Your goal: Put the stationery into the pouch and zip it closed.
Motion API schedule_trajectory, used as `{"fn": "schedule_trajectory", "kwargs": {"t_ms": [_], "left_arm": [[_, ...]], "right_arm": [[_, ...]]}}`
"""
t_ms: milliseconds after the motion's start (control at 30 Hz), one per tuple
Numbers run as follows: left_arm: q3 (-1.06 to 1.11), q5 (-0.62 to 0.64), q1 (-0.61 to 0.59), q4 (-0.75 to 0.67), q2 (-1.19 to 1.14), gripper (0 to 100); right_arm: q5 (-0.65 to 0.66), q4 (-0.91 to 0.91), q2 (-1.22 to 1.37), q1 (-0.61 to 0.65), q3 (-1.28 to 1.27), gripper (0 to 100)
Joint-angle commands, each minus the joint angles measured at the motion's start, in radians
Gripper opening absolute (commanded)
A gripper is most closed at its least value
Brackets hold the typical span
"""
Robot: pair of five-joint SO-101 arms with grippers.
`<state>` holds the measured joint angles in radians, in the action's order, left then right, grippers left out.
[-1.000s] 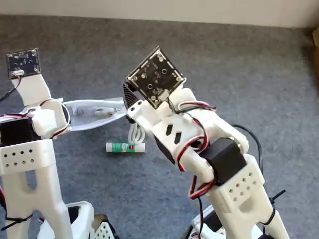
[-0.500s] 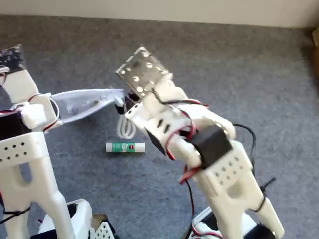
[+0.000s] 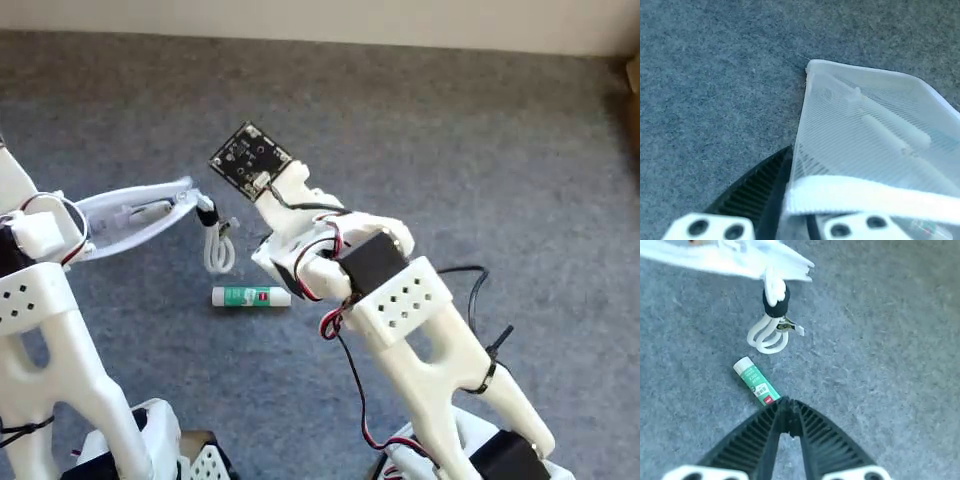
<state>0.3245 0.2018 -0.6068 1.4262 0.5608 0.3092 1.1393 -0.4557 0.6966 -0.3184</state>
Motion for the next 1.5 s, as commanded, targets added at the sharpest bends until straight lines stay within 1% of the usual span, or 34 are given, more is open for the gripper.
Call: {"fn": "schedule_trajectory", "kwargs": {"t_ms": [0, 100, 200, 400, 467, 700, 900, 1067, 1333, 1467], "left_arm": [[-0.047, 0.012, -0.044, -0.005, 0.021, 1], [-0.047, 0.014, -0.087, -0.006, 0.021, 1], [-0.047, 0.041, -0.116, -0.008, 0.021, 1], [-0.047, 0.044, -0.119, -0.009, 0.021, 1], [-0.047, 0.044, -0.119, -0.009, 0.021, 1], [-0.044, 0.043, -0.116, -0.008, 0.021, 1], [-0.041, 0.043, -0.116, -0.008, 0.021, 1], [-0.041, 0.043, -0.117, -0.008, 0.021, 1], [-0.039, 0.041, -0.117, -0.008, 0.021, 1], [-0.039, 0.041, -0.114, -0.008, 0.021, 1]], "right_arm": [[0.008, -0.114, -0.013, -0.013, -0.068, 1.0], [0.008, -0.182, -0.012, -0.010, -0.134, 1.0], [0.008, -0.229, -0.012, -0.008, -0.180, 1.8], [0.003, -0.265, -0.012, -0.007, -0.229, 16.5], [0.003, -0.265, -0.012, -0.005, -0.236, 17.4], [0.009, -0.265, -0.001, 0.079, -0.262, 18.0], [0.009, -0.260, 0.171, 0.085, -0.251, 28.3], [0.080, -0.259, 0.312, 0.119, -0.171, 28.3], [0.087, -0.259, 0.460, 0.133, -0.076, 28.3], [0.141, -0.259, 0.530, 0.134, -0.048, 28.3]]}}
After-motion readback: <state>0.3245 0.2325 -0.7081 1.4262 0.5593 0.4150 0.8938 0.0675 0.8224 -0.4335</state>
